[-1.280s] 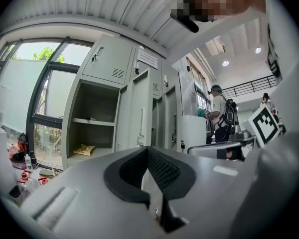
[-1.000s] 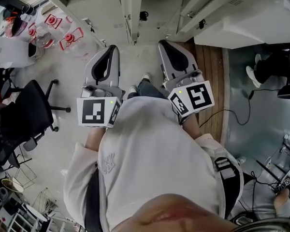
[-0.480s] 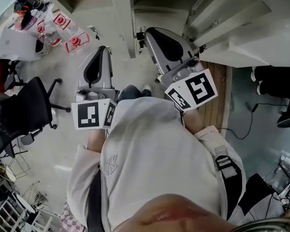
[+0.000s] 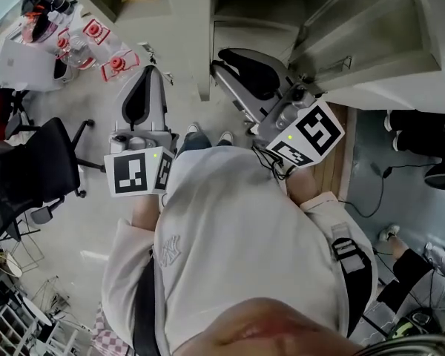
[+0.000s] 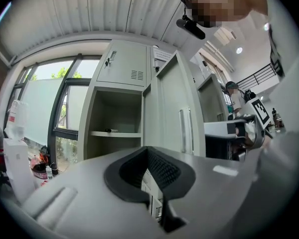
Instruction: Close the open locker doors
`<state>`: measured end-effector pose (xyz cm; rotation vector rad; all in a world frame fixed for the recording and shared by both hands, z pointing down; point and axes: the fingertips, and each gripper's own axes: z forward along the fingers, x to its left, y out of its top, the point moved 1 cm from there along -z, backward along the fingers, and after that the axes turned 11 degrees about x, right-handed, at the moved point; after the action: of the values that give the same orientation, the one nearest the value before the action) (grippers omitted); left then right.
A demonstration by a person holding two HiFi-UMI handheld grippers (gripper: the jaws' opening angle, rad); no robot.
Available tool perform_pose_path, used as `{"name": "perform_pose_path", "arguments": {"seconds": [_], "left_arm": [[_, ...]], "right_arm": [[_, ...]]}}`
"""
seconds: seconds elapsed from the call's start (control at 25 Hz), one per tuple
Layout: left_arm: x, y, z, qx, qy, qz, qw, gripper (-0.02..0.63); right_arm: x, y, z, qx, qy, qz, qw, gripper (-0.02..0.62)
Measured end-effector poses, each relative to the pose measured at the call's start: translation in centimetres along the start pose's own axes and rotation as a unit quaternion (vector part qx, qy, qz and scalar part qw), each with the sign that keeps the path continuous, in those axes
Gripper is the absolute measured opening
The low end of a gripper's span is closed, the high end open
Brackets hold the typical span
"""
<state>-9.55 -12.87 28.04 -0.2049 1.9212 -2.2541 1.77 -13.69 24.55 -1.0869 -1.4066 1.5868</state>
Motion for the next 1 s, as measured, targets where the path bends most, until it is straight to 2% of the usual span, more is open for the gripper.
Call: {"name": "perform_pose_path", "arguments": {"seconds": [0.24, 0.6, 0.76, 1.0], "left_arm": [[4.3, 0.8, 0.8, 0.002, 0.008, 0.002, 1.0000, 0.002], [10.2, 1.0, -0.2, 0.007, 0.046, 0.004, 0.9989, 0.002], [10.9, -0.6, -0.9, 0.005, 0.067, 0.006, 0.9977, 0.002], [17.8, 0.1, -2.2, 0.009, 0.094, -0.015, 0.9954, 0.002]], "right_arm": [[1.6, 0.1, 4.7, 0.023, 0.071, -0.016, 0.997, 0.055], [4.1, 0.4, 13.1, 0.032, 0.135, -0.047, 0.989, 0.054], [3.5, -0.9, 15.1, 0.028, 0.133, -0.065, 0.989, 0.054], [2.3, 0.9, 23.8, 0.041, 0.099, -0.096, 0.990, 0.029]]}}
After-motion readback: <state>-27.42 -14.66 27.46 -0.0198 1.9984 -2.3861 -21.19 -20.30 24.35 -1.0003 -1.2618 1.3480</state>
